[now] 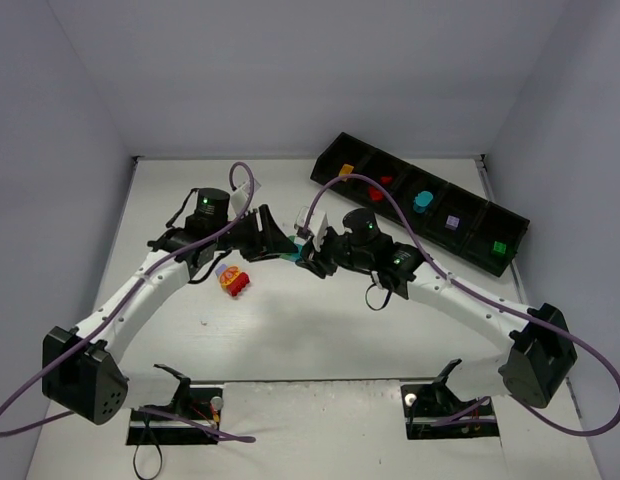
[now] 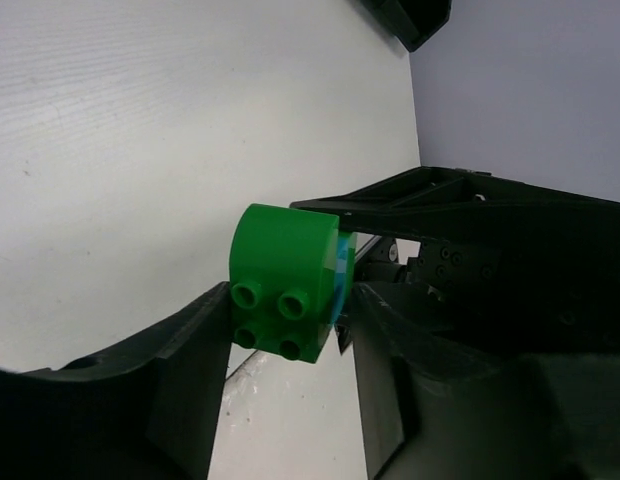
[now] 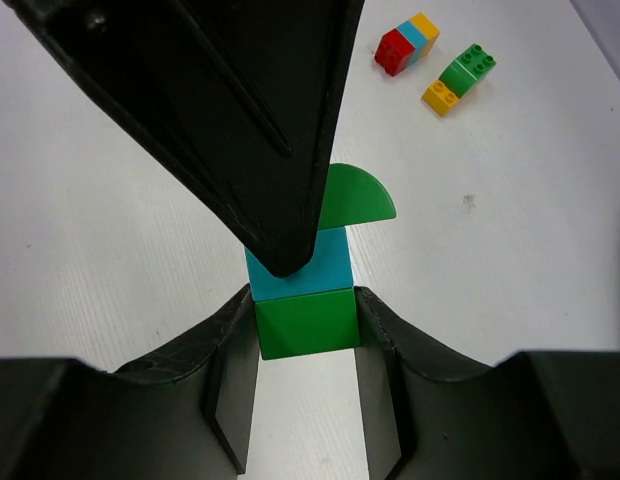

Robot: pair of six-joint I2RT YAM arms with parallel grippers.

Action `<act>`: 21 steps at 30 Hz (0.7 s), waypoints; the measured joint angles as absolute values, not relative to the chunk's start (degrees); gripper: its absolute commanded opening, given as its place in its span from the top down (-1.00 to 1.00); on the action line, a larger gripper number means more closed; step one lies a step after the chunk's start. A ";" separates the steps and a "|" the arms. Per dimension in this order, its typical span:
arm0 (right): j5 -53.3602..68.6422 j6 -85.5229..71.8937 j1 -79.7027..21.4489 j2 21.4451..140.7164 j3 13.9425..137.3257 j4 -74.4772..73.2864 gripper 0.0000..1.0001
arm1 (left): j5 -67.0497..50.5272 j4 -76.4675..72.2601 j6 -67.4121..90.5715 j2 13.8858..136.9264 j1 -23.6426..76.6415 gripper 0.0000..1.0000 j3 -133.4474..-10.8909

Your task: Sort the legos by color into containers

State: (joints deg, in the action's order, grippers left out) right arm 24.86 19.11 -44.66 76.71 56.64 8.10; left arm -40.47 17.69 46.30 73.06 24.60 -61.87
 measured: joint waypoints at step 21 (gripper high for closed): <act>26.44 19.14 -44.71 76.71 56.77 6.22 0.48 | -39.18 22.96 38.48 73.60 25.45 1.00 -64.73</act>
